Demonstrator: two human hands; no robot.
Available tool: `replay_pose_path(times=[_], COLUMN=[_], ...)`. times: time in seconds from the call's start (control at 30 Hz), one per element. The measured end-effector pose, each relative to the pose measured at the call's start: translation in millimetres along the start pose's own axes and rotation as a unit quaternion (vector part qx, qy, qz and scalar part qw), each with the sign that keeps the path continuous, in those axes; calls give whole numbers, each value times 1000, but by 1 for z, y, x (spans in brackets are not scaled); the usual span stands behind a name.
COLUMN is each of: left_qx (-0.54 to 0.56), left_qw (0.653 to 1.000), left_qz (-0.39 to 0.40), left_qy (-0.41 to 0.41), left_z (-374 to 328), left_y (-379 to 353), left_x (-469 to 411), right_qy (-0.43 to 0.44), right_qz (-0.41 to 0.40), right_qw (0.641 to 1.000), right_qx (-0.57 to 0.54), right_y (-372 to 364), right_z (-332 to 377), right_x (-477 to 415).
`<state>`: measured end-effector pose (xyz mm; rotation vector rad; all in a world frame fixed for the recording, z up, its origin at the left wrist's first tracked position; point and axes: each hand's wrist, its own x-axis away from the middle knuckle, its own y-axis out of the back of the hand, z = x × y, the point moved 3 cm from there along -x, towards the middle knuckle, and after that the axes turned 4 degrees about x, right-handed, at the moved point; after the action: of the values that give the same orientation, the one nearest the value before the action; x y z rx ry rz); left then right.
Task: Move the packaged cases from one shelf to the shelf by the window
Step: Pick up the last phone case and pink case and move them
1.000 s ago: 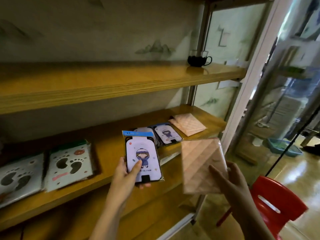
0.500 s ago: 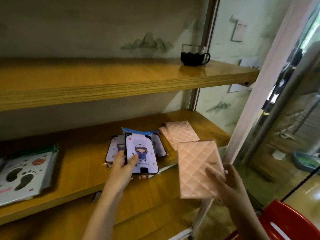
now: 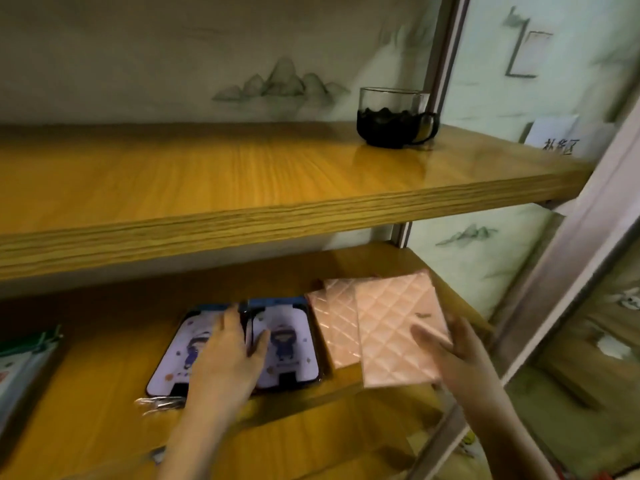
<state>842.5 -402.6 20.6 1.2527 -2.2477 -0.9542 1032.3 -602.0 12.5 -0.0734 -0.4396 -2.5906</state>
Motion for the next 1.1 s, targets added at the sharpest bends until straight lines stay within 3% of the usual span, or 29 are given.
replay_pose_path(times=[0.17, 0.27, 0.33, 0.47, 0.63, 0.8, 1.1], left_qx=[-107, -144, -159, -179, -184, -204, -227], left_qw=[992, 987, 984, 979, 971, 951, 915], left_qz=[-56, -57, -67, -96, -154, -219, -297], left_qy=[-35, -36, -38, -11, 18, 71, 151], left_z=[-4, 1, 5, 7, 9, 32, 71], left_y=[23, 28, 28, 29, 30, 41, 88], left_x=[-6, -3, 3, 20, 46, 87, 163], right_qy=[33, 43, 54, 173, 267, 374, 470], right_qz=[43, 88, 102, 69, 176, 304, 399], right_qw=[998, 988, 970, 918, 882, 817, 723], right_qx=[37, 120, 215, 349, 346, 317, 312], right_y=[-24, -35, -37, -35, -52, -90, -165], right_z=[15, 15, 13, 33, 64, 77, 81], right_x=[-38, -54, -61, -63, -49, -17, 57])
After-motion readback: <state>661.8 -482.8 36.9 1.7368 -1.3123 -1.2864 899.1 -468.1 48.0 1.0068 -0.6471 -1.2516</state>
